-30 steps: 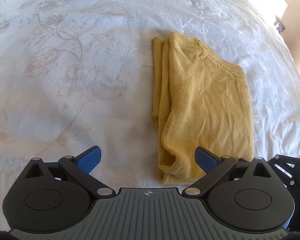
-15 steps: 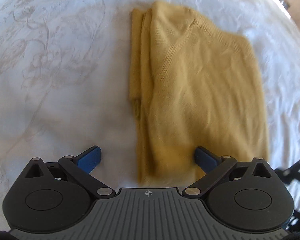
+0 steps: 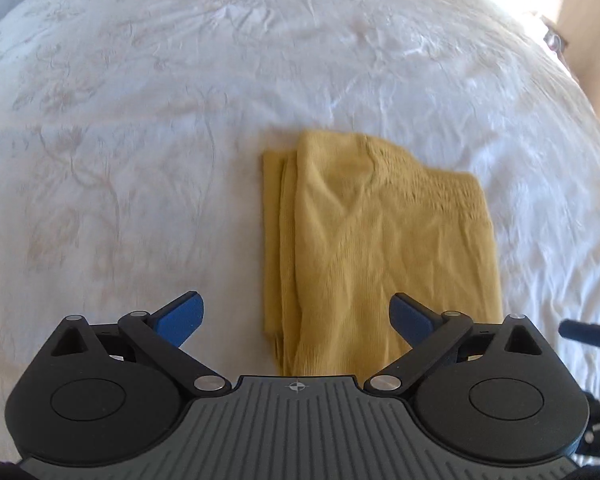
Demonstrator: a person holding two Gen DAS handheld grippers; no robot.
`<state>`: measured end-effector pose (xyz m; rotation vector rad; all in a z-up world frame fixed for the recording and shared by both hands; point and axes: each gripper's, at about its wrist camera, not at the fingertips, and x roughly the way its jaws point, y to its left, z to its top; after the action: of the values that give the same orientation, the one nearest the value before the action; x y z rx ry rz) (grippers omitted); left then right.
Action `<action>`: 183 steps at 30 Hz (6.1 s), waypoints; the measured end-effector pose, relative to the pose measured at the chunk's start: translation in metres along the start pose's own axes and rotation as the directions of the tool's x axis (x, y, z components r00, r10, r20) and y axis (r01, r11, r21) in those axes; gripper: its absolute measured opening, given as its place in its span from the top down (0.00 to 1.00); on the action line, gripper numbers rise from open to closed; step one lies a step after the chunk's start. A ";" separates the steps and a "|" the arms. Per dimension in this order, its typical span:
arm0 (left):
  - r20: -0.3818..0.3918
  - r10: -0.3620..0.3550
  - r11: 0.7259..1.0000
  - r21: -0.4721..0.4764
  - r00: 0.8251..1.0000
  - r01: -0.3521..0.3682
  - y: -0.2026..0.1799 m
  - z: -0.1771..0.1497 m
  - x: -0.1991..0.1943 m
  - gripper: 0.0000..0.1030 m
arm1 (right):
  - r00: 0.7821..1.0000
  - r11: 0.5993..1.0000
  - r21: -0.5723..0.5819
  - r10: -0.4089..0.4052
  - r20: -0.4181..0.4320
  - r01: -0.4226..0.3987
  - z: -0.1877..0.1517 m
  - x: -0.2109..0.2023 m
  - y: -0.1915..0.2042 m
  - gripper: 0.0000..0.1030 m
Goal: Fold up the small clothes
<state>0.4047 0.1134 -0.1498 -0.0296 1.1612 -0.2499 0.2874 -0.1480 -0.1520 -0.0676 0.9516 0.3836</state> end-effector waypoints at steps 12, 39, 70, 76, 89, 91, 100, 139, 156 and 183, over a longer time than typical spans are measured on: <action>0.010 0.227 0.974 -0.002 0.974 -0.227 0.000 0.043 0.077 0.00 | 1.000 0.995 0.099 0.013 -0.003 -0.013 0.018 0.030 -0.027 0.31; -0.053 -0.178 0.981 -0.093 0.983 0.172 0.022 0.025 0.084 0.01 | 0.942 0.785 0.540 0.332 0.051 -0.305 0.035 0.117 -0.113 0.22; 0.266 -0.410 0.905 0.241 0.872 0.351 -0.093 -0.031 -0.095 0.76 | 0.929 0.935 0.225 0.195 0.314 -0.272 0.032 -0.084 -0.014 0.61; 0.215 -0.440 0.891 0.229 0.872 0.393 -0.119 -0.071 -0.133 0.76 | 0.921 0.921 0.229 0.240 0.307 -0.316 -0.004 -0.141 -0.007 0.61; 0.101 -0.018 0.971 0.240 0.995 -0.006 -0.118 -0.100 -0.019 0.72 | 0.987 0.956 0.246 -0.161 -0.003 0.157 -0.057 -0.056 -0.071 0.54; 0.015 0.116 0.966 0.230 0.993 -0.116 -0.100 -0.097 0.015 0.73 | 0.976 0.938 0.269 -0.212 -0.057 0.219 -0.063 -0.043 -0.088 0.54; 0.057 -0.072 0.989 0.130 0.996 0.064 -0.096 -0.119 -0.029 0.63 | 0.998 0.964 0.259 -0.048 -0.049 0.059 -0.104 -0.058 -0.062 0.47; -0.005 -0.355 0.918 0.186 0.935 0.350 -0.115 -0.213 -0.031 0.48 | 0.995 0.944 0.328 -0.015 -0.094 0.045 -0.176 -0.084 -0.013 0.38; -0.123 -0.324 0.941 0.065 0.938 0.333 -0.105 -0.199 -0.016 0.54 | 0.997 0.950 0.313 0.015 -0.079 0.010 -0.177 -0.085 -0.009 0.34; -0.058 -0.009 1.000 0.003 0.998 0.009 -0.076 -0.204 -0.048 0.57 | 0.987 0.973 0.231 0.027 -0.159 0.011 -0.158 -0.064 -0.030 0.26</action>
<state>0.1872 0.0712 -0.1772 -0.0247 1.2188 -0.2619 0.1418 -0.2300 -0.1960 0.1197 1.1519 0.2753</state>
